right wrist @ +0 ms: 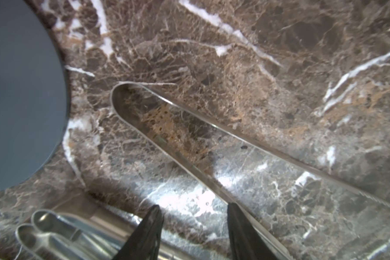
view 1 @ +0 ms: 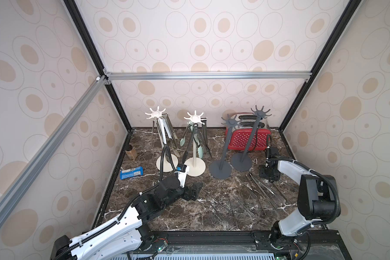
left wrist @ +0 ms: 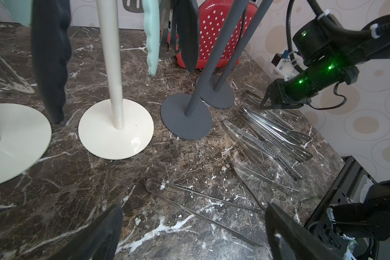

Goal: Hang food tongs on kitchen utensil racks
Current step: Pick up the food tongs from the center of the board.

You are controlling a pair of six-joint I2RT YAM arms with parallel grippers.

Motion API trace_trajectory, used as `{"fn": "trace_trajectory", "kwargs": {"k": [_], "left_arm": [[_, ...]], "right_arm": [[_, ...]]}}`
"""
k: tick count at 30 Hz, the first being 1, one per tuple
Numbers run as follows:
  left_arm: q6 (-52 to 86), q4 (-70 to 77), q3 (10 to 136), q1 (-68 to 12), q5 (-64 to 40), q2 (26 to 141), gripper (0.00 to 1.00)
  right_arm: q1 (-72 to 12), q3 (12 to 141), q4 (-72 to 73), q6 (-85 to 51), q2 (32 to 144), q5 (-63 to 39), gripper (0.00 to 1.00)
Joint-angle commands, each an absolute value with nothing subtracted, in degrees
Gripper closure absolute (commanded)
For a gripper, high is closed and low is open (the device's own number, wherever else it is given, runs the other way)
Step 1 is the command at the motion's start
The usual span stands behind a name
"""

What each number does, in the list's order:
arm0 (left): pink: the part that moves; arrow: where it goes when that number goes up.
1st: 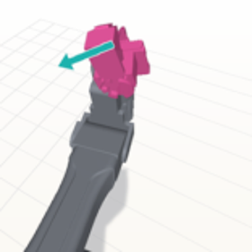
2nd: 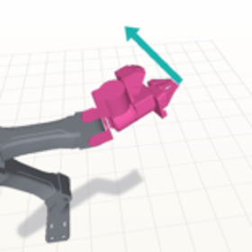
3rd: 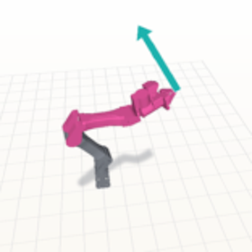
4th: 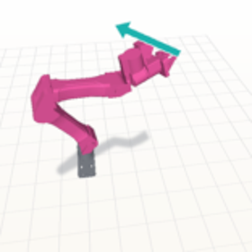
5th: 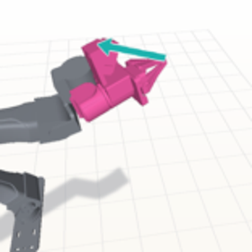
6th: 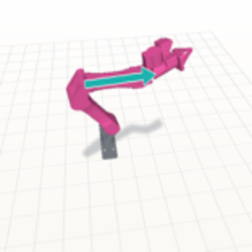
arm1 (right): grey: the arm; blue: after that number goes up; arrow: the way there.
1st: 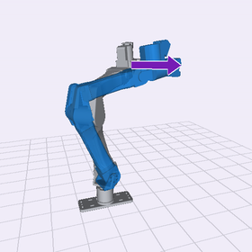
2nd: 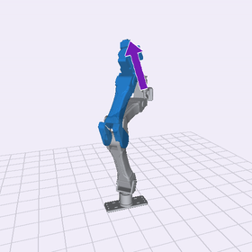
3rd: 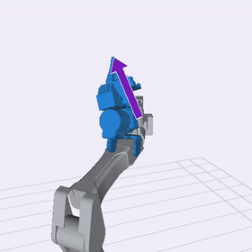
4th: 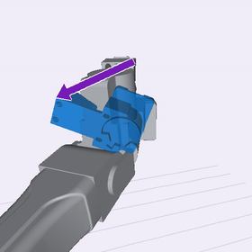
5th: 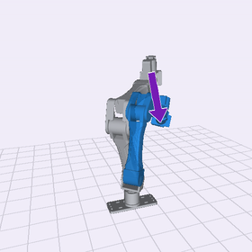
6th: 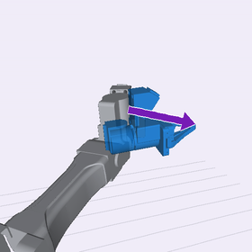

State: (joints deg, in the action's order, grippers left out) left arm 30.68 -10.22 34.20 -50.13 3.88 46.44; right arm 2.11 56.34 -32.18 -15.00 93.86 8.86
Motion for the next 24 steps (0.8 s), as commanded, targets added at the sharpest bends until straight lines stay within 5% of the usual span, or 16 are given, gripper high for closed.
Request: {"fn": "trace_trajectory", "kwargs": {"k": [1, 14, 24], "left_arm": [[31.9, -8.81, 34.38, -49.76, 4.48, 47.12, 0.02], [32.64, -7.59, 34.24, -49.74, 5.28, 48.88, 0.02], [33.12, -7.2, 33.88, -49.76, 6.68, 49.13, 0.02]], "right_arm": [[3.41, 58.77, -33.61, -11.92, 96.37, 6.66, 0.54], [12.09, 61.36, -31.0, -9.85, 101.43, 4.46, 0.6], [14.5, 62.96, -29.38, -8.21, 104.14, 3.03, 0.77]]}}
